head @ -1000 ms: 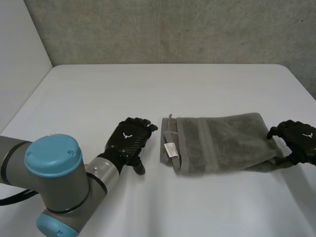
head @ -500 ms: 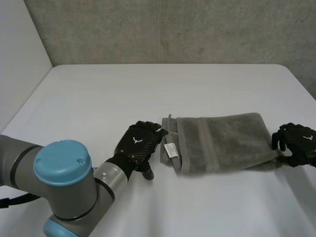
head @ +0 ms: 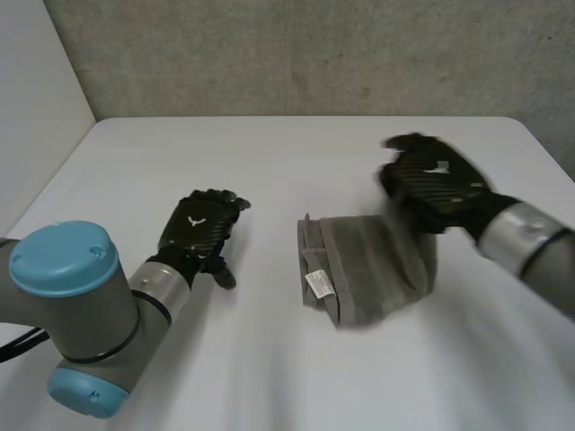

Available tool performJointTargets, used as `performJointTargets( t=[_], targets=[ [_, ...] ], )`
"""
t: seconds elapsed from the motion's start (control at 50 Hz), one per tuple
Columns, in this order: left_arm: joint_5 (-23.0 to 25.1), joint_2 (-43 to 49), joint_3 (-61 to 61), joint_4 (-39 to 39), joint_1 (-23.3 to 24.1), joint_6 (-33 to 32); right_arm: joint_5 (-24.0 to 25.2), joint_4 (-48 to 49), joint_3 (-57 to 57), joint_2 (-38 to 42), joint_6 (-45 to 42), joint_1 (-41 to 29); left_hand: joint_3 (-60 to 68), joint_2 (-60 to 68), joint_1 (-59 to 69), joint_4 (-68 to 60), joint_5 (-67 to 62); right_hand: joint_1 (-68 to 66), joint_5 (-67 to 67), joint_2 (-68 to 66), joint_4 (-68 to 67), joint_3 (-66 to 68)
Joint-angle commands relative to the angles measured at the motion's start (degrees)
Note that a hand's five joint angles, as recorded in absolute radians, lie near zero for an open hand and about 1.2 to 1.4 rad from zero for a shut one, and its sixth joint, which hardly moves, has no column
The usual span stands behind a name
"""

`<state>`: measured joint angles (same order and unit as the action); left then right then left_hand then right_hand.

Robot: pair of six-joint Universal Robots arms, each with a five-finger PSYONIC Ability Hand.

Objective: Fold the towel.

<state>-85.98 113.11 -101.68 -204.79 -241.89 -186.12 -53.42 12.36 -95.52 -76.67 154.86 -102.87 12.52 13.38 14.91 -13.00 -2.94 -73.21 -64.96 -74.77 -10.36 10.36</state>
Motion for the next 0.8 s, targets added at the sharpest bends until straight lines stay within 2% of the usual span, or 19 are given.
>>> performJointTargets(
  t=[0.02, 0.14, 0.28, 0.3, 0.32, 0.34, 0.36, 0.42, 0.48, 0.56, 0.64, 0.66, 0.74, 0.8],
  targets=[
    [-0.7, -0.5, -0.8, 0.0, -1.1, 0.1, -4.1, -2.2, 6.4, 8.7, -0.9, -13.3, -2.5, -3.2, -4.7, 3.0, 2.7, -6.8, -5.0, -5.2, 0.4, -0.4],
    [-0.7, -1.5, -1.5, 0.0, -1.6, 0.1, -4.4, -2.5, 8.5, 16.4, -3.5, -17.4, -2.5, -3.2, -4.7, 3.0, 2.7, -6.8, -5.0, -5.2, 0.4, -0.4],
    [-0.7, -1.8, -1.5, 0.0, -1.5, 0.1, -6.2, -2.8, 8.2, 18.4, -5.8, -18.0, -2.5, -3.2, -4.7, 3.0, 2.7, -3.8, -2.1, -2.3, 0.4, -0.4],
    [-0.7, -1.8, -1.5, 0.0, -1.6, 0.1, -6.6, -3.0, 7.7, 18.3, -5.7, -17.5, -2.5, -3.2, -4.7, 3.0, 2.7, 18.8, 20.6, 20.4, 0.4, -0.4],
    [-0.7, -1.8, -1.5, 0.0, -1.6, 0.1, -6.6, -3.0, 7.7, 18.3, -5.7, -17.5, -2.5, -3.2, -4.7, 3.0, 2.7, 19.1, 20.8, 20.6, 0.4, -0.4],
    [-0.7, -1.8, -1.5, 0.0, -1.6, 0.1, -7.1, -3.5, 7.4, 18.2, -5.4, -17.4, -2.5, -3.2, -4.7, 3.0, 2.7, 54.0, 55.8, 55.6, 0.4, -0.4],
    [-0.7, -1.9, -1.2, 0.0, -1.4, 0.1, -7.7, -3.9, 6.9, 17.6, -5.2, -17.2, -2.5, -3.2, -4.7, 3.0, 2.7, 63.2, 65.0, 64.8, 0.4, -0.4],
    [-0.7, -2.0, -0.4, 0.0, -1.0, 0.1, -8.0, -4.5, 6.0, 16.5, -4.8, -16.9, -2.5, -3.2, -4.7, 3.0, 2.7, 63.2, 65.0, 64.8, 0.4, -0.4],
    [-0.7, -2.4, 0.9, 0.0, -0.7, 0.3, -7.8, -4.8, 3.7, 11.5, -3.8, -14.9, -2.5, -3.2, -4.7, 3.0, 2.7, 63.2, 65.0, 64.8, 0.4, -0.4],
    [-0.7, -2.5, 2.5, 0.1, 1.2, 2.2, -7.3, -5.2, 0.6, 4.9, 0.5, -9.4, -2.5, -3.2, -4.7, 3.0, 2.7, 63.2, 65.0, 64.8, 0.4, -0.4],
    [-0.7, -2.3, 6.4, 0.7, 3.8, 8.6, -6.7, -5.9, 0.2, 1.9, 6.7, -5.9, -2.5, -3.0, -4.5, 3.0, 2.6, 63.2, 65.0, 64.8, 0.4, -0.4],
    [-0.7, -2.3, 6.4, 0.7, 3.8, 8.6, -5.9, -6.0, 0.2, 0.8, 9.9, -4.1, -2.5, -3.0, -4.5, 3.0, 2.6, 63.2, 65.0, 64.8, 0.4, -0.4],
    [-0.5, -0.4, 11.4, 2.0, 4.6, 15.4, -1.8, -5.9, 1.3, 0.5, 18.3, 1.2, -2.5, -2.7, -4.2, 3.0, 2.2, 63.2, 65.0, 64.8, 0.4, -0.4],
    [-0.4, 2.9, 15.4, 4.9, 6.5, 19.4, -0.5, -5.8, 2.0, 1.2, 20.3, 2.6, -2.5, -2.2, -3.7, 3.0, 1.7, 63.2, 65.0, 64.8, 0.4, -0.4]
  ],
)
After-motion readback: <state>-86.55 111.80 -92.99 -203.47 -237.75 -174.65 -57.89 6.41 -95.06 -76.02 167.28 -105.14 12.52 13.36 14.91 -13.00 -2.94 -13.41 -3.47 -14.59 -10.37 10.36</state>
